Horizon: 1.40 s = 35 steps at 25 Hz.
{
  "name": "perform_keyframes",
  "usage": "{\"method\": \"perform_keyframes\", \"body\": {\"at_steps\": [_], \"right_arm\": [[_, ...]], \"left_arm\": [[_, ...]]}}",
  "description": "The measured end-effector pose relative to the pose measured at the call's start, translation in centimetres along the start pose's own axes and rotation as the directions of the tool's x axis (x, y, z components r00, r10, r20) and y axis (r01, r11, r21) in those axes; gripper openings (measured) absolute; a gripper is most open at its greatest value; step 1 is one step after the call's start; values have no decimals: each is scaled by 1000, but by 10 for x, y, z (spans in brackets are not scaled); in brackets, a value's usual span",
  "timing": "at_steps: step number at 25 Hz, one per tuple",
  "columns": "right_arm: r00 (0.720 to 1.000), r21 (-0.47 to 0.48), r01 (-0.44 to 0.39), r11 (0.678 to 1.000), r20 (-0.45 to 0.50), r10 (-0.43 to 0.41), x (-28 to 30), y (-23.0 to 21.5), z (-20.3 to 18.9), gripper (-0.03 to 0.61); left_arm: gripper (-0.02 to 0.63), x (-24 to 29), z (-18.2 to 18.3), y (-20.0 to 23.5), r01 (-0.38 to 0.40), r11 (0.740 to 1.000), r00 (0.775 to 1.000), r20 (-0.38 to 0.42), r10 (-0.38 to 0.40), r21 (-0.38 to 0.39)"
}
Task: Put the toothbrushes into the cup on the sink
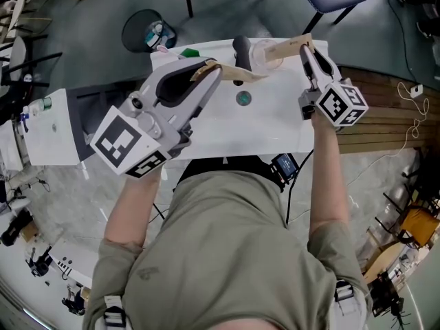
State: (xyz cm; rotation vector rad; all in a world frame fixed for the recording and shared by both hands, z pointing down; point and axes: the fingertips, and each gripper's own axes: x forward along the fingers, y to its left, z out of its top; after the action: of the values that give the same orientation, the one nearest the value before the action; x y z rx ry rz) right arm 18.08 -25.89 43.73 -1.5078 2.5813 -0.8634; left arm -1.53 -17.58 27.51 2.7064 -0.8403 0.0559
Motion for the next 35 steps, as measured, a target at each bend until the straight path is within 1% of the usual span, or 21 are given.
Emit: {"method": "perform_keyframes", "body": {"at_steps": [6, 13, 22, 30, 35], "right_arm": [[1000, 7, 10, 1000, 21, -10, -21, -2, 3, 54], [998, 25, 33, 999, 54, -35, -39, 1, 7, 54], [996, 42, 59, 997, 69, -61, -79, 8, -7, 52], [997, 47, 25, 999, 72, -29, -111, 31, -22, 51], [998, 33, 8, 999, 69, -11, -122, 45, -27, 49]], "left_arm": [[41, 0, 1, -13, 13, 1000, 1000, 4, -13, 12], [41, -2, 4, -14, 32, 999, 999, 11, -32, 20], [41, 5, 4, -27, 62, 997, 998, 6, -62, 53], [41, 12, 0, -36, 71, 995, 997, -13, -70, 74], [41, 20, -2, -39, 80, 994, 997, -23, -78, 78]]}}
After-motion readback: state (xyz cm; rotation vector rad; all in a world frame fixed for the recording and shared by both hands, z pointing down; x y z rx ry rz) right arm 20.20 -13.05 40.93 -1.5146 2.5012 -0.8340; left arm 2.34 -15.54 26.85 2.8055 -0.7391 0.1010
